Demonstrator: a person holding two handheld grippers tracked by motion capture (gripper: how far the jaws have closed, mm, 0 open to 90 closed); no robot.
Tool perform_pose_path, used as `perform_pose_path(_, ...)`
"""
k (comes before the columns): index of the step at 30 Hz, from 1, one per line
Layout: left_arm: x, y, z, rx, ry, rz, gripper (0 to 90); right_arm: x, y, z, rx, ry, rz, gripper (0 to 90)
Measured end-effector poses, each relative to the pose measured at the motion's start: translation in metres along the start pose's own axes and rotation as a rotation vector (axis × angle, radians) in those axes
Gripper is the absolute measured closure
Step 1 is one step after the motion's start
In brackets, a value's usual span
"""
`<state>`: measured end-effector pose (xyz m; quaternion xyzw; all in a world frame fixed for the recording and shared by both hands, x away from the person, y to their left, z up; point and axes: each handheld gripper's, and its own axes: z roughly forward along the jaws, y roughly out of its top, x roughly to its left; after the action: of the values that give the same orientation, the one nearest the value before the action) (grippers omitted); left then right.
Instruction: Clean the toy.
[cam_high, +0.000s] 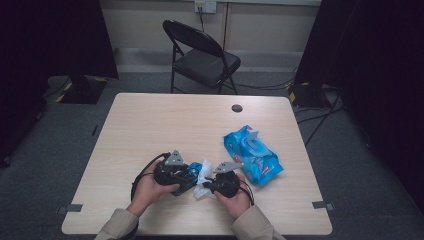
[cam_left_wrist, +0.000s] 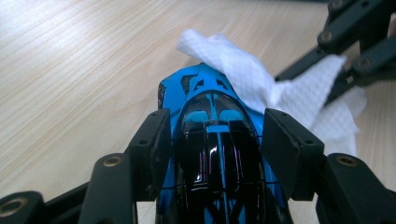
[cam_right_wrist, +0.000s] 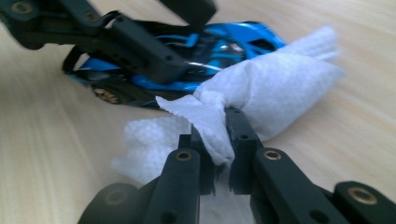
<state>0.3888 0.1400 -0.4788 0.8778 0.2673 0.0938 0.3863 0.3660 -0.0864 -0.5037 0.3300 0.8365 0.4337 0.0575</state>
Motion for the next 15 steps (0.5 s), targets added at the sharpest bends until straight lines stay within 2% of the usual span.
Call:
perform_pose_path(2, 0.000, 0.000, 0.000, 0.003, 0.003, 0.003, 43.3, 0.005, 0.000, 0.004, 0.012, 0.020, -0.004, 83.7)
perform_pose_path(4, 0.000, 0.000, 0.000, 0.000, 0.002, -0.003, 43.2, 0.011, 0.000, 0.007, 0.019, 0.020, -0.022, 83.6)
perform_pose_path(8, 0.000, -0.001, 0.000, -0.005, 0.001, -0.003, 43.3, 0.014, 0.001, 0.010, 0.020, 0.038, -0.019, 83.7)
perform_pose_path(10, 0.000, -0.001, 0.000, -0.004, 0.002, -0.001, 43.3, 0.015, 0.001, 0.012, 0.019, 0.064, -0.008, 83.6)
perform_pose_path(13, 0.000, -0.001, 0.000, -0.004, 0.002, -0.002, 43.3, 0.022, 0.002, 0.016, 0.023, 0.088, -0.016, 83.6)
perform_pose_path(15, 0.000, -0.001, 0.000, -0.005, 0.002, -0.002, 43.3, 0.026, 0.004, 0.017, 0.033, 0.080, -0.036, 83.6)
